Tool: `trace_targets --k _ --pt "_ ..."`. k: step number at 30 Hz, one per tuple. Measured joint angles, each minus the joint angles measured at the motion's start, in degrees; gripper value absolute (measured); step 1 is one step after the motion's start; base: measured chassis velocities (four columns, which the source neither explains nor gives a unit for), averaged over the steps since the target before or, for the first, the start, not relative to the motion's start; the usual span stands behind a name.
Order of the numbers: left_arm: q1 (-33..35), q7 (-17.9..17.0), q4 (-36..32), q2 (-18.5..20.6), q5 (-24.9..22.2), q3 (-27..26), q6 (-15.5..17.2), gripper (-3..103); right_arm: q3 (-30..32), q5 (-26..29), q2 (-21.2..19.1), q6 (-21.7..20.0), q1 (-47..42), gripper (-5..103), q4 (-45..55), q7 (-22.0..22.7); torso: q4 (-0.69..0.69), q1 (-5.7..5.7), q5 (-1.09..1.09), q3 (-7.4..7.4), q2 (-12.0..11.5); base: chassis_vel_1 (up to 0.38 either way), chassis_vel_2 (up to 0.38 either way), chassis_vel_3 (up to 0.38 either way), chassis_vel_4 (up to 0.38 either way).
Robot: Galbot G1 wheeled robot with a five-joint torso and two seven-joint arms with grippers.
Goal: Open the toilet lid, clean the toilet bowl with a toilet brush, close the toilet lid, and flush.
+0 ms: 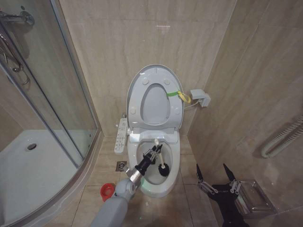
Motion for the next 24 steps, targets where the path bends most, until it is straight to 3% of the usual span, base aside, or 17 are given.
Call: trace_targets --k 10,18,24 --pt "1.56 2.73 6.26 -1.04 1.09 -1.17 -2.23 19 0.00 0.00 0.00 0.00 0.00 100 0.00 -0.01 0.03 -0.03 0.00 -0.04 0.03 0.000 0.000 0.000 0.000" --pt "0.47 1.89 2.10 -3.15 -0.01 -2.72 -0.80 19 0.00 0.00 0.00 0.00 0.00 100 0.00 0.00 0.00 0.00 0.00 0.01 0.00 0.000 0.000 0.000 0.000" --pt "-1.12 3.70 9.04 -5.54 2.51 -3.63 -2.89 19 0.00 0.00 0.00 0.00 0.00 100 0.00 -0.01 0.02 0.00 0.01 0.00 0.00 0.000 0.000 0.000 0.000"
